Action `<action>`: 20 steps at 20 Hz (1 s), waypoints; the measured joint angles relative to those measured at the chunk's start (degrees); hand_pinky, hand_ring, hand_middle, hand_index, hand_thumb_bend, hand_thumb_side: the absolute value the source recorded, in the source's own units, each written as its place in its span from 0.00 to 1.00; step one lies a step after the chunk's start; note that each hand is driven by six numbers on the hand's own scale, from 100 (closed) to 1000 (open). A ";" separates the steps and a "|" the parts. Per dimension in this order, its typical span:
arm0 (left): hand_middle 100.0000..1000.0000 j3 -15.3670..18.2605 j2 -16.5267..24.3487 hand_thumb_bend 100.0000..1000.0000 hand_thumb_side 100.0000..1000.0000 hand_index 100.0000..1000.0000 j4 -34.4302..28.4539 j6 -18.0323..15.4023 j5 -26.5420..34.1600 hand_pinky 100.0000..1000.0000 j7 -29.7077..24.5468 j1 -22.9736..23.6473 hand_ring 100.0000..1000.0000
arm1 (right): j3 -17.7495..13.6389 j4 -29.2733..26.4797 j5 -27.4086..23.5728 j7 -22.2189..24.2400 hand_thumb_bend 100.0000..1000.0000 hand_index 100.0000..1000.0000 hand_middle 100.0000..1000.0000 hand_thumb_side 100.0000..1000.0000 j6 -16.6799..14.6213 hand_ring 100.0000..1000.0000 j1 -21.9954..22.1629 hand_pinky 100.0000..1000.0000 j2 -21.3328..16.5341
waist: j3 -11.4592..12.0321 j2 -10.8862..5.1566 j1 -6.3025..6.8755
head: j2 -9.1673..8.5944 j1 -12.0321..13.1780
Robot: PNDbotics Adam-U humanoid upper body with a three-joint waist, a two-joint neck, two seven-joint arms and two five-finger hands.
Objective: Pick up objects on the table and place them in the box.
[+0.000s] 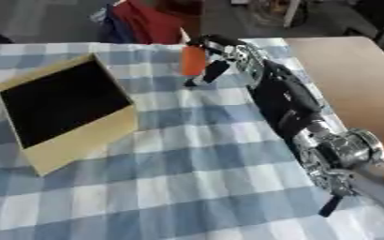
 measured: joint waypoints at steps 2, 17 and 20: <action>0.56 0.00 0.00 0.00 0.50 0.76 0.00 -0.01 0.00 0.67 0.00 0.00 0.62 | 0.00 0.00 -0.13 -0.54 0.28 0.86 0.71 0.32 0.14 0.83 0.01 0.78 0.00 | 0.00 0.00 0.00 | 0.00 -0.08; 0.56 -0.02 0.00 0.00 0.50 0.76 0.00 -0.04 -0.01 0.67 -0.05 0.09 0.62 | 1.64 -4.68 0.15 -1.41 0.03 0.77 0.60 0.28 -3.09 0.80 -1.92 0.76 1.15 | -0.26 -1.48 0.05 | 0.28 -0.55; 0.57 -0.03 0.00 0.00 0.49 0.76 0.00 -0.07 -0.01 0.67 -0.09 0.25 0.63 | 2.77 -6.54 0.54 -0.07 0.02 0.78 0.60 0.29 -4.67 0.80 -3.12 0.76 2.31 | -0.25 -1.79 0.04 | 0.34 -0.58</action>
